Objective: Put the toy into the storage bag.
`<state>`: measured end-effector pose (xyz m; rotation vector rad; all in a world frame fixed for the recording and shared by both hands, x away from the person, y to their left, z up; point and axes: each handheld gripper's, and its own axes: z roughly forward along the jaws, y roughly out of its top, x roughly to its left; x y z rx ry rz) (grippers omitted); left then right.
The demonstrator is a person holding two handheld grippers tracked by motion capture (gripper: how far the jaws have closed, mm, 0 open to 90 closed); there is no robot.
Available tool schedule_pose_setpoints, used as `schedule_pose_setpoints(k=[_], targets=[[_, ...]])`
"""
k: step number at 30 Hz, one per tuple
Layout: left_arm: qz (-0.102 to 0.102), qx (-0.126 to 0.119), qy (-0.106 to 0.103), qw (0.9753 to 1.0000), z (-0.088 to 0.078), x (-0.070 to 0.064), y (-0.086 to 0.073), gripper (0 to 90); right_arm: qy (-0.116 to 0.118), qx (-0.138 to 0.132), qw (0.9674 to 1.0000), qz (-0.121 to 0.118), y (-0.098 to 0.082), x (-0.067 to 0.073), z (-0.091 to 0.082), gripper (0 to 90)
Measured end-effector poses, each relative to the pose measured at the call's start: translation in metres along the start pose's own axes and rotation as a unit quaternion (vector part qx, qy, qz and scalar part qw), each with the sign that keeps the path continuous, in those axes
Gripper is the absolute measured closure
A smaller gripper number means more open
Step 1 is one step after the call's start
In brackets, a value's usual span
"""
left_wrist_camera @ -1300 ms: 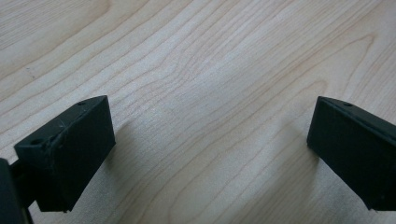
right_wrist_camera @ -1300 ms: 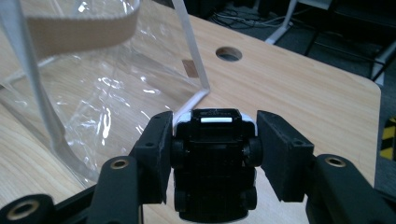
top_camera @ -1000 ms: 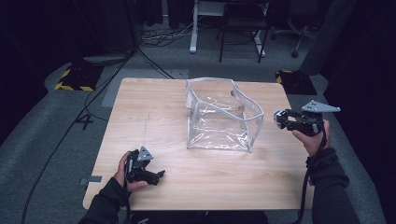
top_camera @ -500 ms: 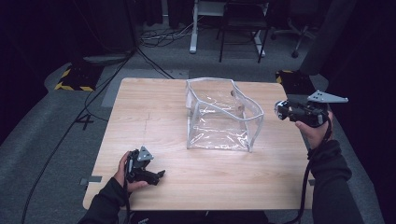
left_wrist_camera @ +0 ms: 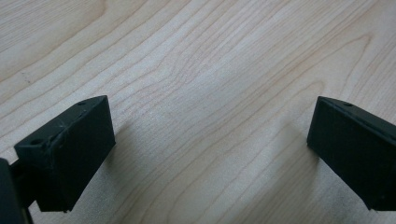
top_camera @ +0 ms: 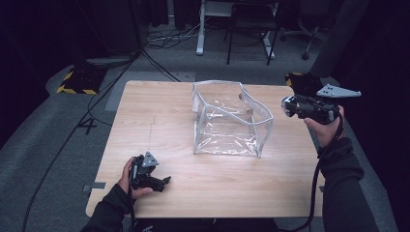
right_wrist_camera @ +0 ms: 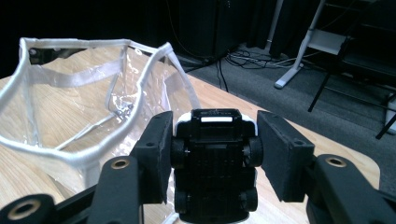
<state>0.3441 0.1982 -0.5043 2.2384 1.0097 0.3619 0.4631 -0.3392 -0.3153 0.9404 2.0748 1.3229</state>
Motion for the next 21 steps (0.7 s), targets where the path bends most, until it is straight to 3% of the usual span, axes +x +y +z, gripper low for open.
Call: schedule_pose_setpoints(k=[9, 16, 20, 21], targets=[[-0.002, 0.001, -0.002, 1.0, 0.0, 0.0, 0.0, 1.1, 0.007, -0.006, 0.9998, -0.018, 0.02, 0.009, 0.005, 48.9], [-0.002, 0.001, -0.001, 1.0, 0.0, 0.0, 0.0, 1.1, 0.011, -0.011, 0.9996, -0.025, 0.03, 0.013, 0.006, 48.8], [-0.001, 0.0, -0.001, 1.0, 0.0, 0.0, 0.0, 1.1, 0.01, -0.017, 0.9997, -0.017, 0.036, 0.015, 0.007, 48.8], [-0.002, 0.0, -0.002, 1.0, 0.0, 0.0, 0.0, 1.1, 0.011, -0.017, 0.9995, -0.025, 0.038, 0.015, 0.007, 48.8]])
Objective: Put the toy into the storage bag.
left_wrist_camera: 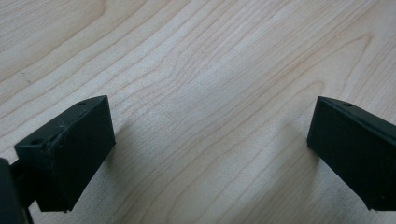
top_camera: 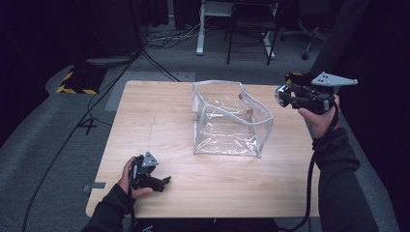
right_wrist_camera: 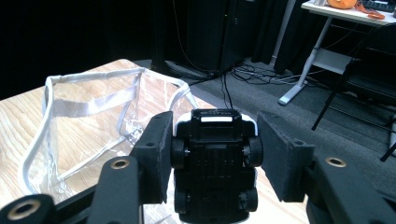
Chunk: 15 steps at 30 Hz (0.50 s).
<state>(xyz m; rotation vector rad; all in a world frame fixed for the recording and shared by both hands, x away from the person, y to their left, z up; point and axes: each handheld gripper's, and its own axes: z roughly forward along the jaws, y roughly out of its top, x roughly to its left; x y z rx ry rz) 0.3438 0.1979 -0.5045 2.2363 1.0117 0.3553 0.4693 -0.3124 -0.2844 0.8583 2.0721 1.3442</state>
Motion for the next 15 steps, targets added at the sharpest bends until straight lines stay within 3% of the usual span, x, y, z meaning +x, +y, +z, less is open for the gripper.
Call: schedule_pose_setpoints(k=[15], targets=[[0.0, 0.0, -0.001, 1.0, 0.0, 0.0, 0.0, 1.1, 0.022, 0.0, 0.9997, -0.011, 0.022, 0.016, 0.015, 48.8]])
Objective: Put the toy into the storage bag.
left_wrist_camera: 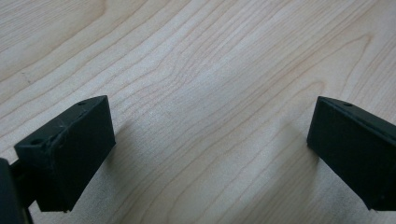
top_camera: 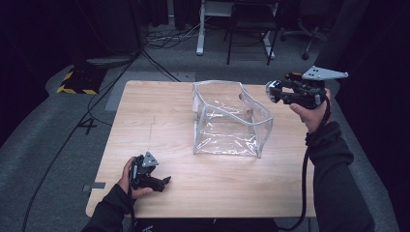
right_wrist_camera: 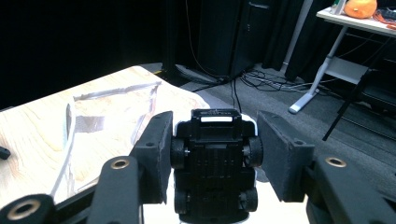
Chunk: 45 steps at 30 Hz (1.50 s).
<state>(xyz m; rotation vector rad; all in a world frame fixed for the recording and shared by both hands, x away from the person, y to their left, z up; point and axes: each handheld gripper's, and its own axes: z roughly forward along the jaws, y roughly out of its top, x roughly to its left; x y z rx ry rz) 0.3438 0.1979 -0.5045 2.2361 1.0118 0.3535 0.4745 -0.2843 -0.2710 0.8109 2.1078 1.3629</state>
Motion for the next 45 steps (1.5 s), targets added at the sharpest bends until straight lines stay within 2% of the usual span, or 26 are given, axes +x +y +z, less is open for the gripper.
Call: schedule_pose_setpoints(k=[5, 16, 21, 30, 34, 45], targets=[[0.0, 0.0, 0.0, 1.0, 0.0, 0.0, 0.0, 1.1, 0.003, 0.0, 1.0, -0.002, 0.003, 0.004, 0.005, 48.8], [0.0, 0.0, 0.0, 1.0, 0.0, 0.0, 0.0, 1.1, 0.034, 0.001, 0.9993, -0.013, 0.016, 0.027, 0.027, 48.8], [0.0, 0.0, 0.0, 1.0, 0.0, 0.0, 0.0, 1.1, 0.049, 0.001, 0.9986, -0.019, 0.018, 0.033, 0.035, 48.7], [0.0, 0.0, 0.0, 1.0, 0.0, 0.0, 0.0, 1.1, 0.057, 0.025, 0.9977, -0.028, 0.021, 0.045, 0.057, 48.8], [0.0, -0.001, 0.0, 1.0, 0.0, 0.0, 0.0, 1.1, 0.056, 0.025, 0.9976, -0.031, 0.021, 0.047, 0.063, 48.7], [-0.001, -0.001, 0.001, 1.0, 0.0, 0.0, 0.0, 1.1, 0.063, 0.055, 0.9954, -0.046, 0.021, 0.055, 0.081, 48.7]])
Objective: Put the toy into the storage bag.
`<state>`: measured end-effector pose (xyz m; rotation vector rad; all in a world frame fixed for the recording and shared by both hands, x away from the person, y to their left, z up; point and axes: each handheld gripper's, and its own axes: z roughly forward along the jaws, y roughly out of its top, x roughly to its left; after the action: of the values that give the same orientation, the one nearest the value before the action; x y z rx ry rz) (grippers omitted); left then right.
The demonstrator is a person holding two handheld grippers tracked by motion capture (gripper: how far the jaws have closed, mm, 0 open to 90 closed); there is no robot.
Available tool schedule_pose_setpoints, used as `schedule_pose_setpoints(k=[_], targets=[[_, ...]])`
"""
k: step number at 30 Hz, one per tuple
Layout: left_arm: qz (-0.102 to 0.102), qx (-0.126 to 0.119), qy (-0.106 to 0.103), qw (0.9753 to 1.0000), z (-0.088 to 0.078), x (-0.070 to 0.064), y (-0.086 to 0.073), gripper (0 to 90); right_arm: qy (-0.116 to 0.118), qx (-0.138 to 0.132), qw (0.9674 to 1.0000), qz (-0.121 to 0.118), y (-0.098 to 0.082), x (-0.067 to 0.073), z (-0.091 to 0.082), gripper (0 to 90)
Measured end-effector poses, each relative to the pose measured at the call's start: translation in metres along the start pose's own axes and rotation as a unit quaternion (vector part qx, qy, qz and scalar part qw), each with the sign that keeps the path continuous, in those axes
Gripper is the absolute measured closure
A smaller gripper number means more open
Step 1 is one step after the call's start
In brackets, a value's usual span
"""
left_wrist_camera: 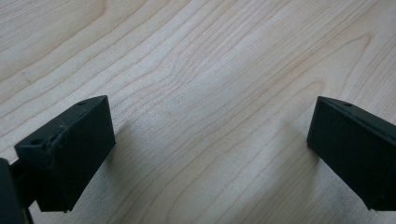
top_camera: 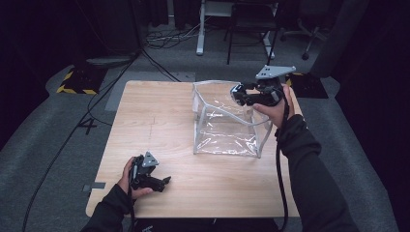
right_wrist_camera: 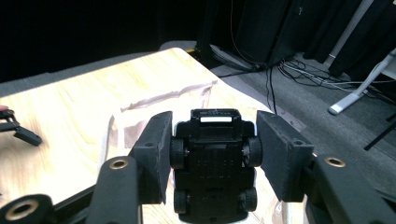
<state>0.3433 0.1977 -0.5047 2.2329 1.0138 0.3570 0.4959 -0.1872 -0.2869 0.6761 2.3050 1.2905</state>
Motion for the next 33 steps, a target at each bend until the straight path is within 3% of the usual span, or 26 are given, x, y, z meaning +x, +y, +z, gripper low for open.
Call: schedule_pose_setpoints(k=[13, 19, 23, 28, 31, 33], targets=[[0.001, 0.001, 0.0, 1.0, 0.0, 0.0, 0.0, 1.1, -0.011, 0.037, 0.9992, -0.006, 0.003, 0.001, 0.022, 48.7], [-0.001, 0.0, -0.001, 1.0, 0.0, -0.001, 0.0, 1.2, -0.023, 0.061, 0.9979, 0.003, 0.003, 0.002, 0.033, 48.6], [-0.001, 0.0, -0.001, 1.0, 0.0, -0.001, 0.0, 1.2, -0.033, 0.084, 0.9959, 0.001, 0.004, 0.002, 0.038, 48.6], [0.0, 0.0, 0.0, 1.0, -0.001, -0.001, 0.0, 1.2, -0.028, 0.103, 0.9942, 0.005, 0.004, 0.001, 0.041, 48.6], [0.001, 0.001, 0.0, 1.0, -0.001, -0.001, 0.0, 1.3, -0.014, 0.145, 0.9893, 0.001, 0.005, -0.001, 0.045, 48.6], [-0.001, 0.0, -0.003, 1.0, 0.0, -0.001, -0.001, 1.3, -0.014, 0.153, 0.9881, 0.0, 0.005, -0.001, 0.045, 48.6]])
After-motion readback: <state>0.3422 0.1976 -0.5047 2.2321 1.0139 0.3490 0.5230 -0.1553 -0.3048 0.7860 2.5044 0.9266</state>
